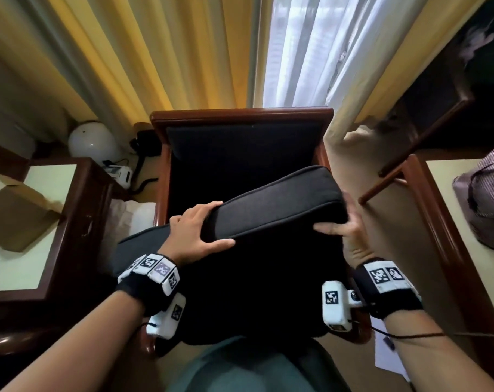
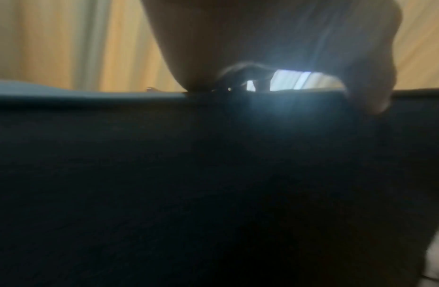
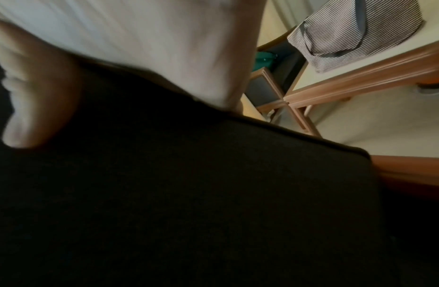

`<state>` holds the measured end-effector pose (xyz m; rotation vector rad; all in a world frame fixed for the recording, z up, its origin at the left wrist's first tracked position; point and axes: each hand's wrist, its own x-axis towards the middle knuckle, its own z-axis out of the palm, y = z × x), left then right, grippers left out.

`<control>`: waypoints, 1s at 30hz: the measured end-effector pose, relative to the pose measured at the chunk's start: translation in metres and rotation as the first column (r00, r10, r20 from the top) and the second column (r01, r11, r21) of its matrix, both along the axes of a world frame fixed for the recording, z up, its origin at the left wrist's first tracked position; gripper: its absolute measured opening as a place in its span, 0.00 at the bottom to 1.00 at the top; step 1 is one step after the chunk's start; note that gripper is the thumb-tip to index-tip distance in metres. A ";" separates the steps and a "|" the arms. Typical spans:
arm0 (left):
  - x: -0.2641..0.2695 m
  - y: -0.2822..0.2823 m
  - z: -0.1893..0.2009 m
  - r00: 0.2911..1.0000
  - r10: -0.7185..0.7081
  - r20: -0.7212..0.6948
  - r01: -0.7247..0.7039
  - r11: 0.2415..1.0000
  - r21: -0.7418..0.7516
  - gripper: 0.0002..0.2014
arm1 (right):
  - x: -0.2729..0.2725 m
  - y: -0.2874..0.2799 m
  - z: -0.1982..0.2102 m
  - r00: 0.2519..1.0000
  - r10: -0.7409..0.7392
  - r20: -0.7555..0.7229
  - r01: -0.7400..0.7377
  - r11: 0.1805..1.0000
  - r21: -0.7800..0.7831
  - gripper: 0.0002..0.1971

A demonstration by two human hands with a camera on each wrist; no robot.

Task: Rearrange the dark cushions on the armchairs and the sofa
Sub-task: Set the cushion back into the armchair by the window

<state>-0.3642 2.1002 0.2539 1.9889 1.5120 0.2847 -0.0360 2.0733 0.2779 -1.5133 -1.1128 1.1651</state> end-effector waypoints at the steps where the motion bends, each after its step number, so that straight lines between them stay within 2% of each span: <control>1: -0.018 -0.006 -0.010 0.997 0.078 -0.005 -0.078 0.996 -0.031 0.42 | -0.002 -0.001 0.007 0.999 -0.003 -0.032 0.004 1.000 0.025 0.44; 3: -0.059 -0.019 -0.033 0.950 0.306 -0.057 -0.309 0.950 -0.046 0.32 | -0.004 -0.002 0.014 0.994 -0.008 -0.109 0.014 0.998 0.062 0.40; 4: -0.080 -0.026 -0.047 0.896 0.436 -0.089 -0.441 0.896 -0.047 0.31 | -0.005 -0.002 0.015 0.989 -0.008 -0.149 0.019 0.997 0.074 0.37; 6: -0.109 -0.039 -0.060 0.748 0.658 -0.091 -0.664 0.742 -0.093 0.31 | -0.007 0.000 0.015 0.976 -0.020 -0.216 0.033 0.998 0.060 0.31; 7: -0.116 -0.044 -0.062 0.678 0.734 -0.040 -0.730 0.666 -0.156 0.31 | -0.008 0.002 0.014 0.972 -0.043 -0.231 0.053 0.998 0.037 0.30; 9: -0.128 -0.048 -0.069 0.555 0.825 0.107 -0.764 0.557 -0.327 0.35 | -0.012 0.004 0.012 0.964 -0.106 -0.244 0.114 0.993 0.021 0.25; 11: -0.142 -0.045 -0.091 0.443 0.884 0.149 -0.781 0.462 -0.419 0.39 | -0.017 0.006 0.009 0.958 -0.182 -0.222 0.196 0.980 0.041 0.19; 13: -0.164 -0.038 -0.130 0.408 0.905 0.121 -0.783 0.415 -0.463 0.41 | -0.020 0.010 0.007 0.950 -0.262 -0.167 0.281 0.954 0.100 0.16; 14: -0.169 -0.034 -0.140 0.382 0.918 0.109 -0.788 0.385 -0.480 0.41 | -0.022 0.014 0.007 0.943 -0.297 -0.150 0.316 0.941 0.124 0.15; 15: -0.163 -0.031 -0.131 0.350 0.932 0.096 -0.807 0.352 -0.473 0.41 | -0.025 0.018 0.008 0.930 -0.333 -0.157 0.353 0.927 0.125 0.14; 19: -0.128 -0.022 -0.058 0.325 0.946 -0.006 -0.867 0.296 -0.401 0.34 | -0.021 0.039 0.015 0.880 -0.419 -0.223 0.450 0.886 0.112 0.05; 21: -0.122 -0.010 -0.030 0.350 0.937 -0.014 -0.883 0.325 -0.338 0.29 | -0.013 0.048 0.020 0.854 -0.440 -0.278 0.478 0.874 0.087 0.05; 23: -0.116 0.011 0.001 0.379 0.925 0.012 -0.894 0.370 -0.253 0.31 | -0.001 0.061 0.023 0.809 -0.443 -0.385 0.503 0.862 0.065 0.12; 25: -0.112 0.038 0.026 0.407 0.912 0.059 -0.894 0.410 -0.181 0.33 | 0.008 0.077 0.028 0.773 -0.442 -0.456 0.521 0.852 0.057 0.26; 26: -0.110 0.051 0.036 0.425 0.902 0.075 -0.890 0.432 -0.145 0.32 | 0.013 0.086 0.030 0.758 -0.447 -0.475 0.535 0.843 0.060 0.30; 30: -0.097 0.098 0.064 0.432 0.883 0.182 -0.892 0.449 -0.063 0.29 | 0.036 0.121 0.013 0.675 -0.519 -0.525 0.595 0.803 -0.030 0.32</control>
